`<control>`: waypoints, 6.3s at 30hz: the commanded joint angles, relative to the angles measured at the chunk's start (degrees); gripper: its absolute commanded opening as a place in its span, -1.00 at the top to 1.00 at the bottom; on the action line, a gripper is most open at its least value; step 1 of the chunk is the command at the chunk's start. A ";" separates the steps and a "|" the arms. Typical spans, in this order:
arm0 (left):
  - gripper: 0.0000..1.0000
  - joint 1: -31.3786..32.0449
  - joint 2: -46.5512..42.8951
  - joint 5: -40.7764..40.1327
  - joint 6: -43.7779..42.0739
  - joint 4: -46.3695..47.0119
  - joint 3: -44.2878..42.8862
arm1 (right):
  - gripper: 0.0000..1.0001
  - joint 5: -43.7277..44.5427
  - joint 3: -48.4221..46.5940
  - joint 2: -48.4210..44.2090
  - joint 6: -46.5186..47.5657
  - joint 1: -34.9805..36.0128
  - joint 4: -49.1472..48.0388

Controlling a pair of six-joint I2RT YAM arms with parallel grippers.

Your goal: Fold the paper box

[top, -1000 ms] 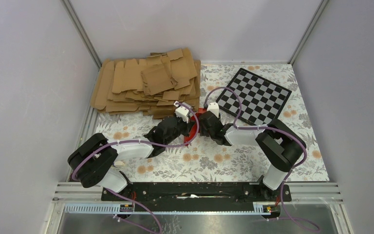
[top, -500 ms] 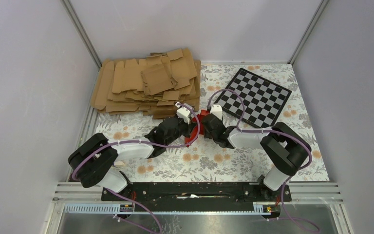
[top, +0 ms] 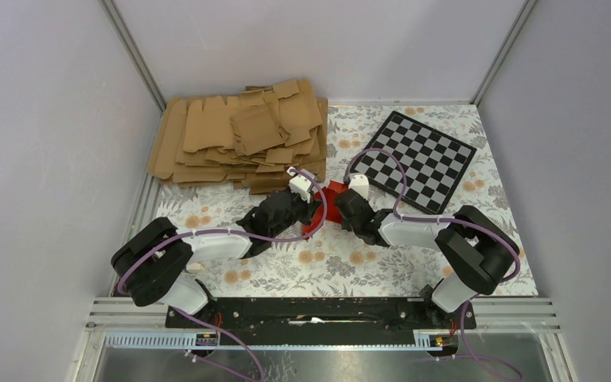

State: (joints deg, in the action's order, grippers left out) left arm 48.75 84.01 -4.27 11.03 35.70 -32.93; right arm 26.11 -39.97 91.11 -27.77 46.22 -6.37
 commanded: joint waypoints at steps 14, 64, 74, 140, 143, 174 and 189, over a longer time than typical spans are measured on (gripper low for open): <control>1.00 0.54 0.39 2.25 0.66 -1.95 -1.68 | 0.14 -0.61 -0.43 -0.85 -0.97 0.08 -1.36; 0.96 0.69 2.28 5.99 5.66 -38.67 -22.50 | -0.99 -6.10 2.50 -41.17 10.94 3.00 15.67; 0.89 -0.63 5.04 10.25 6.51 -75.44 -43.24 | -0.99 -10.07 1.55 -47.51 7.92 3.00 20.64; -0.69 15.41 -17.82 -7.32 71.16 -46.23 -1.69 | -0.93 -26.68 3.62 -20.87 1.56 -7.45 11.60; -0.63 14.93 -16.86 -8.07 73.25 -41.50 0.38 | -0.85 -23.86 3.19 -18.39 -2.05 -7.40 8.81; -0.55 -11.80 -12.07 8.51 39.13 -39.41 -0.27 | -0.02 -12.27 9.88 -26.25 -31.78 8.06 2.34; -0.55 -13.51 -13.26 6.75 34.02 -50.18 -5.46 | -0.91 -12.39 8.67 -35.36 -8.81 3.54 15.52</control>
State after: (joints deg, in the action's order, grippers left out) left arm 35.48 75.35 3.25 46.06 -9.39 -36.12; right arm 16.43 -28.42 51.92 -44.38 52.64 4.54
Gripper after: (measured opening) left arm 0.770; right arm 0.945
